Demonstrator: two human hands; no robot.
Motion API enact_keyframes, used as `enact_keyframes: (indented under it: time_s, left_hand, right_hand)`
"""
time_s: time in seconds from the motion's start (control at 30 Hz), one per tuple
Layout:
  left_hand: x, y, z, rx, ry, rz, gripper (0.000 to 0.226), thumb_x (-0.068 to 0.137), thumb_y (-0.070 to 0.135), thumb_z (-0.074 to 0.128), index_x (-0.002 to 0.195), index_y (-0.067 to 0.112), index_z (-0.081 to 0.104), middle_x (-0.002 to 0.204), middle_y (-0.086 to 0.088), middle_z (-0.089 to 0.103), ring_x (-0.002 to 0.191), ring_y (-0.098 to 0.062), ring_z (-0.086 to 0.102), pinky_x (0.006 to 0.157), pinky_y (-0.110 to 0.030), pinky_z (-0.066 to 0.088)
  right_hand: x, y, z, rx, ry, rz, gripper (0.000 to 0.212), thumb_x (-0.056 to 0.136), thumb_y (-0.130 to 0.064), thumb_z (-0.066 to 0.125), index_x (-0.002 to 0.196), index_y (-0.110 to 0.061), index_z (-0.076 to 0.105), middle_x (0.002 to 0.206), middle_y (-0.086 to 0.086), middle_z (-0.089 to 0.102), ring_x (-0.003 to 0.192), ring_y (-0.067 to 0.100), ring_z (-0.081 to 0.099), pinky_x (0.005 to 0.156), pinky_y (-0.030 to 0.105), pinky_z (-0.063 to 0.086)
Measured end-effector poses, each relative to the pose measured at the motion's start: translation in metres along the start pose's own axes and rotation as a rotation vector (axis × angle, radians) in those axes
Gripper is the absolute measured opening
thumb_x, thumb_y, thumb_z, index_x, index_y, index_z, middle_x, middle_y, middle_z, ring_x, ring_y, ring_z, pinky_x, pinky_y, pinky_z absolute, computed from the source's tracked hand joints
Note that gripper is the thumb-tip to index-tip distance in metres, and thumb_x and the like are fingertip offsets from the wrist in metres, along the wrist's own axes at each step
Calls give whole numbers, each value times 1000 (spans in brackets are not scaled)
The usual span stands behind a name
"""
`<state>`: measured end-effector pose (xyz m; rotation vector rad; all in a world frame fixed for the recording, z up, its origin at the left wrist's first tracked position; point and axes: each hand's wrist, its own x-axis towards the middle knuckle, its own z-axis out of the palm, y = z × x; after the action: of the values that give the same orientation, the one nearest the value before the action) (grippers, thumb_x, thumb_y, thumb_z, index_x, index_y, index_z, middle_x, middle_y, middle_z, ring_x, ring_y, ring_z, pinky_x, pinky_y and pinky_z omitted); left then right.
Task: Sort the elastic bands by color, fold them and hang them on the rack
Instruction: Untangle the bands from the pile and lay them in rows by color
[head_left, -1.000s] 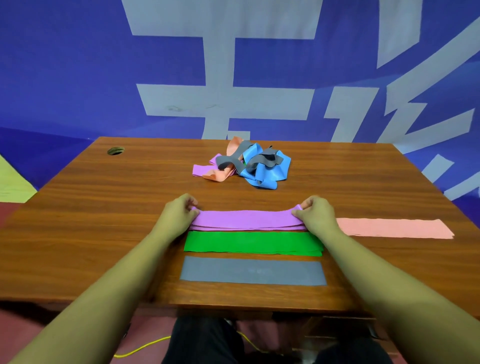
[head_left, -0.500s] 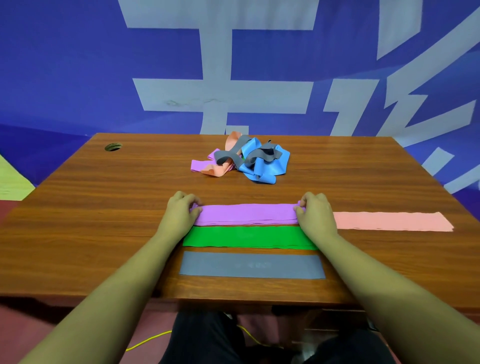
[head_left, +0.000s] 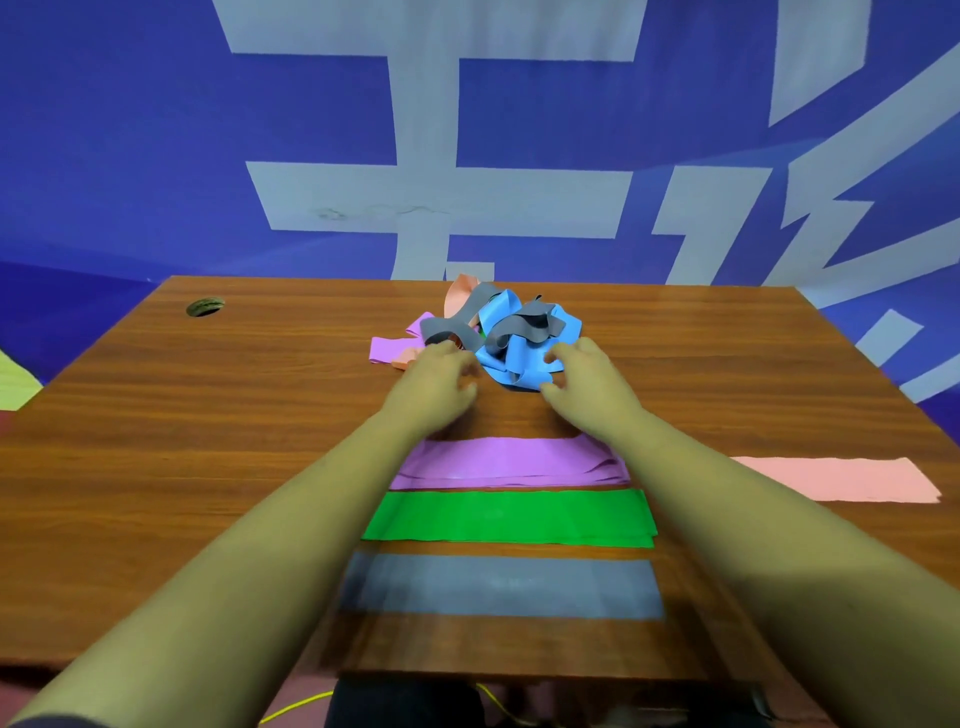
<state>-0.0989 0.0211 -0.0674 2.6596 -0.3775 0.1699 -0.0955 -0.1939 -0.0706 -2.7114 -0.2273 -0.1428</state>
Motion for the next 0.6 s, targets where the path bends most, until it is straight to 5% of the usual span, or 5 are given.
enact_keyframes:
  time_s: [0.2,0.47,0.6]
  left_hand:
    - [42,0,44,-42,-92,40,30,84,23,68,114,22,67,110,-7,54,110,-23,50,96,-35,41]
    - [55,-7,57,-229,65,81,11,83,22,74,89,14,69,92,0,56,92,-17,52,82,-27,41]
    - [57,10,17,-477,167,55,6,88,16,67,84,18,63,81,13,61,78,4,53,71,-11,38]
  right_hand:
    - [31,14,36,-49,-131,-86,38,86,-23,65,123,-20,60,115,10,54,111,32,53,95,39,44]
    - [45,18,31,55,42,-191,16,90,-20,60,103,-14,67,101,7,54,101,28,53,90,38,42]
    - [50,0,-7,153,177,-207,12,88,-18,60,97,-16,67,100,5,63,98,24,56,87,38,44]
